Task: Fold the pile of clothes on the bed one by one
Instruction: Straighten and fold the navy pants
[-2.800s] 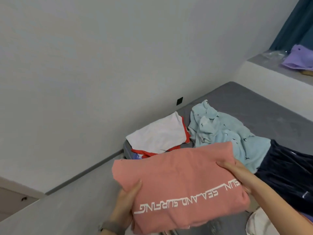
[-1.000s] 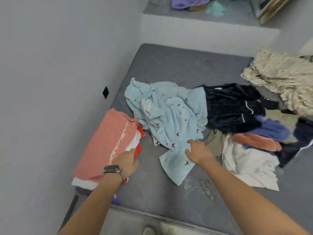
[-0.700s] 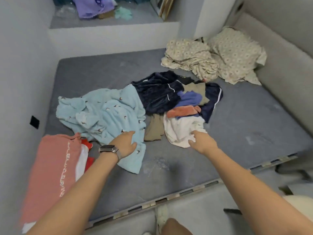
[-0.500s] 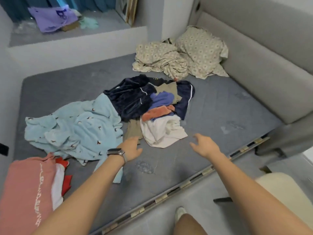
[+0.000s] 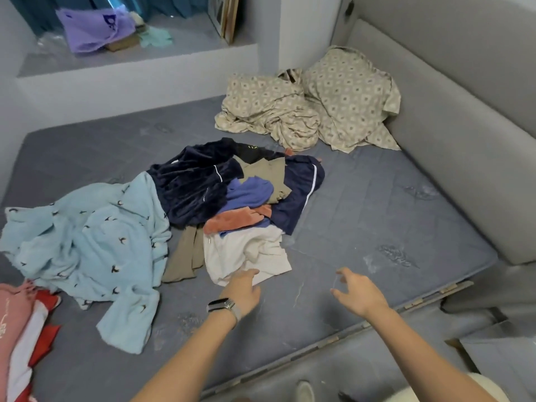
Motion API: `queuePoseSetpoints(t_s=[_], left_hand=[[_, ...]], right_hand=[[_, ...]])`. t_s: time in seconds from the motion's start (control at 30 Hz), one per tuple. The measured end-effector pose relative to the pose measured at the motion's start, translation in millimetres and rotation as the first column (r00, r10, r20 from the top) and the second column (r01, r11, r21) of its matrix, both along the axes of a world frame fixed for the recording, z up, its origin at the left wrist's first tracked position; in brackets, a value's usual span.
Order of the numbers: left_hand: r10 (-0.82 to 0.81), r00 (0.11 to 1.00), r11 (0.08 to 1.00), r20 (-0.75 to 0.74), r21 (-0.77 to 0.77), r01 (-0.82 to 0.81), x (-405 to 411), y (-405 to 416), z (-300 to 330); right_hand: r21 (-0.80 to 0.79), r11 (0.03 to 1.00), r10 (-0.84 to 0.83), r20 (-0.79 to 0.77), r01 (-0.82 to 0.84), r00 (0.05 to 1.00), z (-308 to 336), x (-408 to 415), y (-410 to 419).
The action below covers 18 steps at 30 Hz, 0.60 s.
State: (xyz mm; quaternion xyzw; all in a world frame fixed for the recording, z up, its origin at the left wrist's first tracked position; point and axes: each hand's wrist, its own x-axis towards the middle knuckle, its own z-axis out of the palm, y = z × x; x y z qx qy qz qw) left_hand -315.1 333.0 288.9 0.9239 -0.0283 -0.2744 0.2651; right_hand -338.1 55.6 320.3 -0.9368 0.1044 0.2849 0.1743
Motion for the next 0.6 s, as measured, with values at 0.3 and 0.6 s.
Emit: queuePoseSetpoints(t_s=[0.3,0.6], left_hand=[[0.128,0.986,0.991,-0.104,0.040,-0.124,35.7,-1.7,-31.3],[0.299,0.936,0.953,-0.187,0.103,-0.284,46.2,-21.1,-52.4]], right_hand=[[0.126,0.992,0.014,-0.013,-0.012,1.000,-22.1,69.2,-3.3],[0.144,0.984,0.130,-0.148,-0.109,0.980,-54.0,130.0,-19.5]])
